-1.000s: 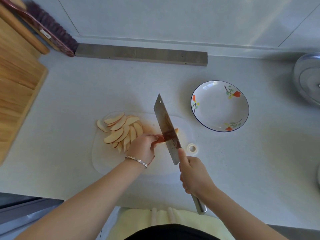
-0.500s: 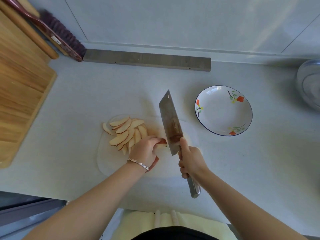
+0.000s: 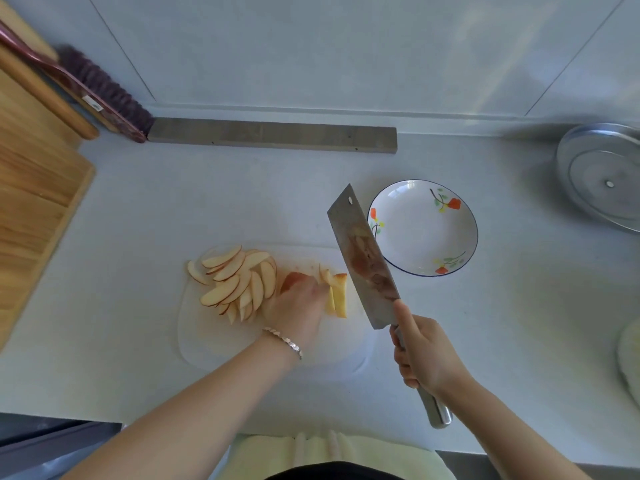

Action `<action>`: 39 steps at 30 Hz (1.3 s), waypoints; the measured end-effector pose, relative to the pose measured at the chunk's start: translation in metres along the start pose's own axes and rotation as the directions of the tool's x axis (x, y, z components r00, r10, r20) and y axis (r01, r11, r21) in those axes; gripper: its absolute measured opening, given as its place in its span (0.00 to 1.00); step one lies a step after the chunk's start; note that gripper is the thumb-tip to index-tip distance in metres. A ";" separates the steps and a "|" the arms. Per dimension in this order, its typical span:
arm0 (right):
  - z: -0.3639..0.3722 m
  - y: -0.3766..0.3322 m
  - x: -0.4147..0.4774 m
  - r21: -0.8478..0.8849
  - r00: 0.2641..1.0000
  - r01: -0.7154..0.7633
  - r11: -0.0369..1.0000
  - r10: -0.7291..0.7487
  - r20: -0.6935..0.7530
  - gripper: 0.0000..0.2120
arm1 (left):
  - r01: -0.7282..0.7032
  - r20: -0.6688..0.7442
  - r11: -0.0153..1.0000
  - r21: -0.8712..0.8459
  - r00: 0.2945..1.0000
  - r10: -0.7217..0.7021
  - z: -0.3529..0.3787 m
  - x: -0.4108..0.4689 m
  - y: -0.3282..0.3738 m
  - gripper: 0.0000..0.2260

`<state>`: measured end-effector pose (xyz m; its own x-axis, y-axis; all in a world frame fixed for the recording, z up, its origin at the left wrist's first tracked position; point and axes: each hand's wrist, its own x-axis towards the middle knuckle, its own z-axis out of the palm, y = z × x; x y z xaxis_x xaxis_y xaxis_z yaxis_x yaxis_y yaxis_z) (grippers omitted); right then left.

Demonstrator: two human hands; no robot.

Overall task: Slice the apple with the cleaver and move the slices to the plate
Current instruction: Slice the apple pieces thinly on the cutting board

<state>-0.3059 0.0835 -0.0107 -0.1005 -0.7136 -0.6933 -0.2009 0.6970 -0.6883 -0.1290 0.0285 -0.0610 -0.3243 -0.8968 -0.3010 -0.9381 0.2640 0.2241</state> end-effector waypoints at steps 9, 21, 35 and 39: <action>-0.017 0.009 -0.002 0.003 1.000 -0.008 1.000 0.008 -0.013 0.24 | 0.079 0.281 0.974 0.211 0.950 -0.138 0.003 0.029 0.019 0.13; -0.023 0.007 0.002 -0.031 1.000 0.003 1.000 -0.002 0.022 0.24 | 0.054 -0.093 0.990 0.128 0.995 -0.042 -0.010 0.014 -0.015 0.10; -0.019 0.010 0.004 -0.046 0.998 -0.028 0.999 0.031 0.060 0.24 | -0.217 0.237 0.952 0.218 0.957 0.164 -0.008 0.034 -0.018 0.06; -0.022 0.010 0.003 -0.039 0.999 -0.023 0.999 0.024 0.044 0.24 | -0.120 0.124 0.991 0.065 0.986 0.111 -0.009 0.033 -0.012 0.05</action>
<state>-0.3299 0.0868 -0.0144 -0.0627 -0.6927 -0.7185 -0.2368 0.7097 -0.6636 -0.1277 -0.0079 -0.0649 -0.4390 -0.8107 -0.3873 -0.8985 0.3919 0.1979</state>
